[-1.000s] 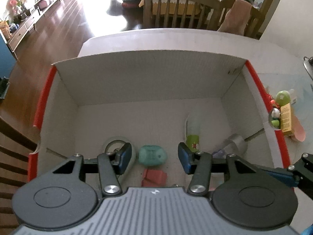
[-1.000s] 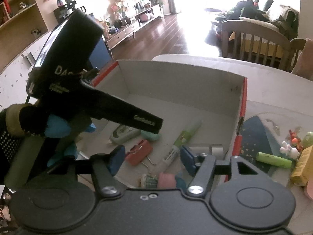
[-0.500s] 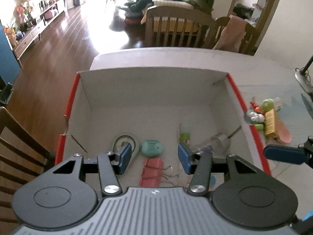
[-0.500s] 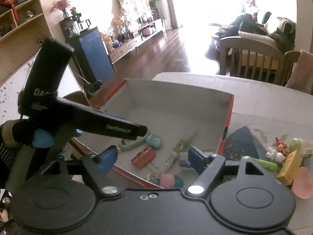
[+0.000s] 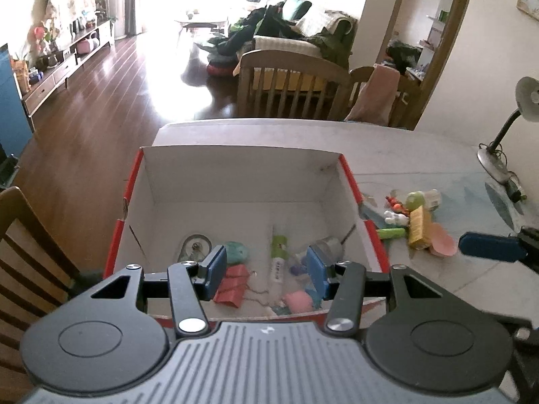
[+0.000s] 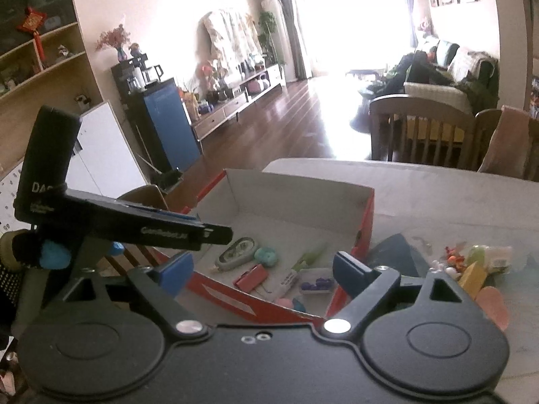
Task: Organize rigid objects
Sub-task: 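Move both tools back toward the yellow carton and pink heart dish, then grasp the yellow carton with the left tool while the right tool grasps the pink heart dish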
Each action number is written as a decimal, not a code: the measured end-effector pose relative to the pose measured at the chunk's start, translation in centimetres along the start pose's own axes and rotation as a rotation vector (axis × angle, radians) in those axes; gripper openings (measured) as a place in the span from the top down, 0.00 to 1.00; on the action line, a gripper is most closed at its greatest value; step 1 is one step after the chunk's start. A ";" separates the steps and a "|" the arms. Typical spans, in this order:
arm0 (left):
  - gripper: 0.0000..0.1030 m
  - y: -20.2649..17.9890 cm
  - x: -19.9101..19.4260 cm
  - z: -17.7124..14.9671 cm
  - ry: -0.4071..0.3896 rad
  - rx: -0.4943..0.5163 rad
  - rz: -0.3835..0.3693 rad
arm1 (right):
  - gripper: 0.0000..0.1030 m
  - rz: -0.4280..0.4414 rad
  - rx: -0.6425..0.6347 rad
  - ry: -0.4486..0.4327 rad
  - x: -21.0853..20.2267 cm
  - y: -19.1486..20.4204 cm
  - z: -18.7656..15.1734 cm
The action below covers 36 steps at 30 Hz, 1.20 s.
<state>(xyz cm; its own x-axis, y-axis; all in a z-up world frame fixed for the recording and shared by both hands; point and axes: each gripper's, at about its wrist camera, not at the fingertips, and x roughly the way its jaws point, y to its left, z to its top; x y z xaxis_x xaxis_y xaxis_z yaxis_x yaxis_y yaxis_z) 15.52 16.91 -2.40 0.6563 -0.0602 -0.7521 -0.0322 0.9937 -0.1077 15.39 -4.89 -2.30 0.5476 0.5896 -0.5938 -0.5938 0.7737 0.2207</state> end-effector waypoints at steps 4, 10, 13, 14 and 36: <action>0.50 -0.9 -1.6 -0.7 -0.031 -0.004 -0.009 | 0.10 -0.014 -0.005 -0.027 -1.7 -0.4 -0.4; 0.34 -3.2 -3.5 -1.8 -0.090 0.015 -0.016 | 0.05 -0.043 0.006 -0.067 -4.2 -1.9 -1.6; 0.34 -4.6 -3.9 -2.3 -0.098 0.025 -0.024 | 0.04 -0.057 0.018 -0.076 -5.4 -3.1 -2.2; 0.32 -5.1 -4.0 -2.5 -0.099 0.024 -0.031 | 0.03 -0.064 0.019 -0.079 -5.7 -3.4 -2.5; 0.04 -16.7 3.0 -3.9 -0.111 0.033 -0.146 | 0.04 -0.191 0.031 -0.025 -7.7 -17.4 -6.2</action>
<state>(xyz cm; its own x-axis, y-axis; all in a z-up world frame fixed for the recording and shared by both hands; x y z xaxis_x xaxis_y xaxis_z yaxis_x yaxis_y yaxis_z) 15.09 -0.27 -5.38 0.7316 -0.1946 -0.6534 0.0927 0.9779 -0.1874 17.81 -24.35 -6.34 0.6633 0.4368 -0.6077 -0.4597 0.8786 0.1298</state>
